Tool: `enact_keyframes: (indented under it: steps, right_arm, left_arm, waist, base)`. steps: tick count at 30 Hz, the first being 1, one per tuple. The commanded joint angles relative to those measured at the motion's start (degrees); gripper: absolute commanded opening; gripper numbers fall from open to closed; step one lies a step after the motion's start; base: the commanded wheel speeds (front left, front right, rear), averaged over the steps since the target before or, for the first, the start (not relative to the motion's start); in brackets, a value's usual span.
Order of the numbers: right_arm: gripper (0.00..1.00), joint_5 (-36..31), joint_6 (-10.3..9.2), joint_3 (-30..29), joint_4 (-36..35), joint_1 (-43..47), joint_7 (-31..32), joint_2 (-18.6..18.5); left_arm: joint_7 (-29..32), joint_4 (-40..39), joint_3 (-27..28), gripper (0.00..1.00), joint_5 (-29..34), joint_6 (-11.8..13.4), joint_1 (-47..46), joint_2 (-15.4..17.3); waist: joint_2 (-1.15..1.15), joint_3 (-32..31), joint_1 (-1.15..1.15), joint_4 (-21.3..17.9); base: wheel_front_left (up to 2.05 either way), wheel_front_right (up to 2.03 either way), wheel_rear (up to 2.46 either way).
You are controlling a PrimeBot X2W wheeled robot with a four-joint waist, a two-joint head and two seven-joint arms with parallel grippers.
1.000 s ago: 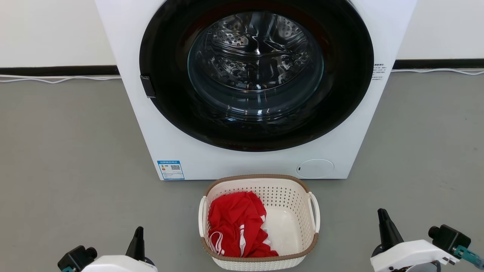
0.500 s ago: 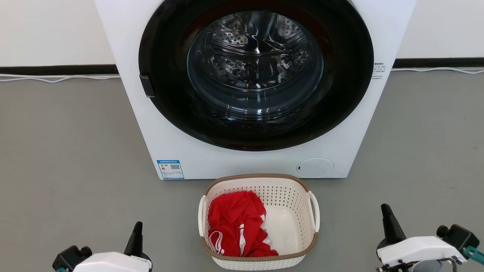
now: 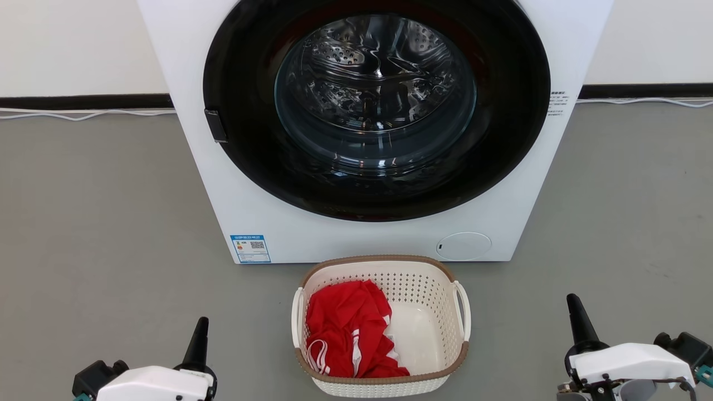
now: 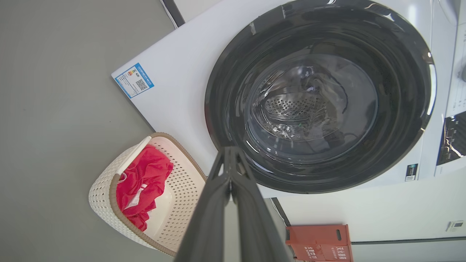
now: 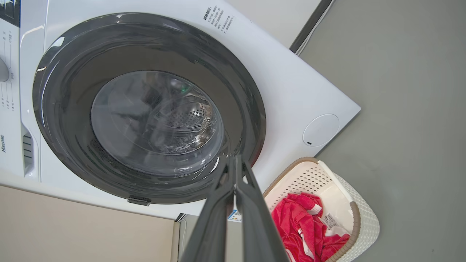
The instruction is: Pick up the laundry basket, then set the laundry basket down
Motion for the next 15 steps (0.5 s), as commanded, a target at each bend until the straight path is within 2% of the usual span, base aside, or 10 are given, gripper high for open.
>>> enact_keyframes:
  steps: [1, 15]
  right_arm:
    - [0.00, 2.06, 0.27, 0.63, -2.12, -1.55, 0.48, -0.25]
    - [0.00, 12.19, 0.31, -0.06, -4.35, -1.48, 2.78, -0.26]
  left_arm:
    - [0.37, -2.02, 1.52, 0.00, -1.53, -0.74, -2.92, 0.51]
    - [2.67, -3.80, 2.75, 0.00, -9.02, -1.85, -3.16, 0.46]
  waist:
    - [0.00, 0.02, 0.00, -0.01]
    - [0.00, 0.20, 0.00, -0.08]
  base:
    - [0.00, 0.00, 0.00]
    - [0.00, 0.00, 0.00]
